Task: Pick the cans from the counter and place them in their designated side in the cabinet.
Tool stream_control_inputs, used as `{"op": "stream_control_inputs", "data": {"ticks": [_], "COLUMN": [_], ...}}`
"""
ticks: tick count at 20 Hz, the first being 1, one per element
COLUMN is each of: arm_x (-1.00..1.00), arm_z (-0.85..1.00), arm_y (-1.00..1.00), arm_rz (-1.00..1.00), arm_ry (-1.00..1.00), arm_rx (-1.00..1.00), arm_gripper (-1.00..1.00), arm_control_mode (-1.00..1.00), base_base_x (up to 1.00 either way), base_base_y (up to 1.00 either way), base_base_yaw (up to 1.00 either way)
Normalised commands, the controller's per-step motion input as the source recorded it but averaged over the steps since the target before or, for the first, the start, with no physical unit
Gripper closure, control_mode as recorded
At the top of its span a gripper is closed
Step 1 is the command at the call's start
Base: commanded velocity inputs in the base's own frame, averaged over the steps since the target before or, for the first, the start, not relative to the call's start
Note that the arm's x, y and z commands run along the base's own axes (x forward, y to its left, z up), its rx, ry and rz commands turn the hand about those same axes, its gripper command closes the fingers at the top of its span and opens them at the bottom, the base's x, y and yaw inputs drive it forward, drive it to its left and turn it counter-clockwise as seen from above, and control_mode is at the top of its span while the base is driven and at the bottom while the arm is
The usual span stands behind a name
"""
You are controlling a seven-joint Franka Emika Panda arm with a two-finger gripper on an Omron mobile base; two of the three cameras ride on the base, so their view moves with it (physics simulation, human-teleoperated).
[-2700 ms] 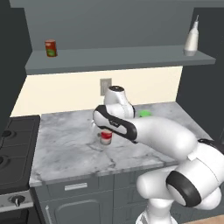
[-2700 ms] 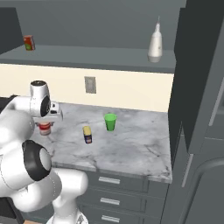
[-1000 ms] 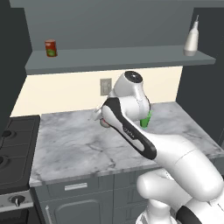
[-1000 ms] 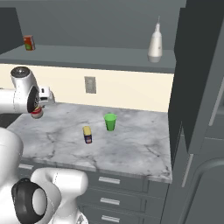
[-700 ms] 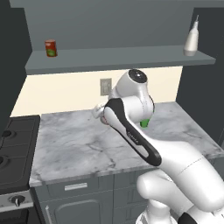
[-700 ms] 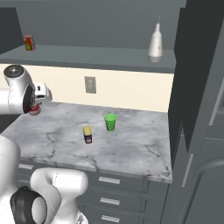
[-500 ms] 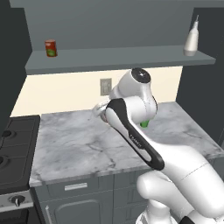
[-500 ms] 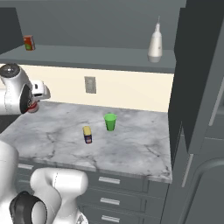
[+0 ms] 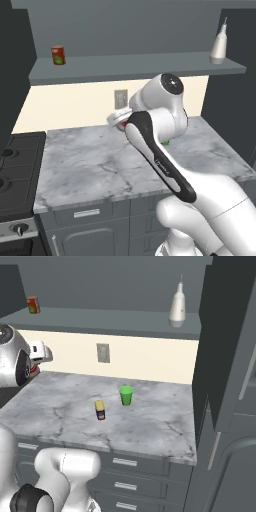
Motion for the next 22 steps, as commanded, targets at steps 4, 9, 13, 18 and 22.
{"op": "stream_control_inputs", "data": {"ticks": [4, 9, 13, 18, 22], "arm_x": [-0.08, -0.07, -0.16, -0.27, -0.24], "arm_z": [0.38, 0.37, 0.4, 0.39, 0.39], "arm_y": [-0.01, 0.0, -0.02, -0.05, -0.02], "arm_rz": [0.02, 0.02, 0.0, 0.0, 0.0], "arm_ry": [-0.07, -0.07, -0.09, -0.12, -0.11], "arm_rx": [0.05, 0.05, 0.03, 0.02, 0.02], "arm_gripper": [1.0, 1.0, 1.0, 1.0, 1.0], "arm_control_mode": [-1.0, -1.0, -1.0, -1.0, -1.0], "base_base_x": [0.0, 0.0, 0.0, 0.0, 0.0], "base_base_y": [0.0, 0.0, 0.0, 0.0, 0.0], "base_base_yaw": [0.0, 0.0, 0.0, 0.0, 0.0]}}
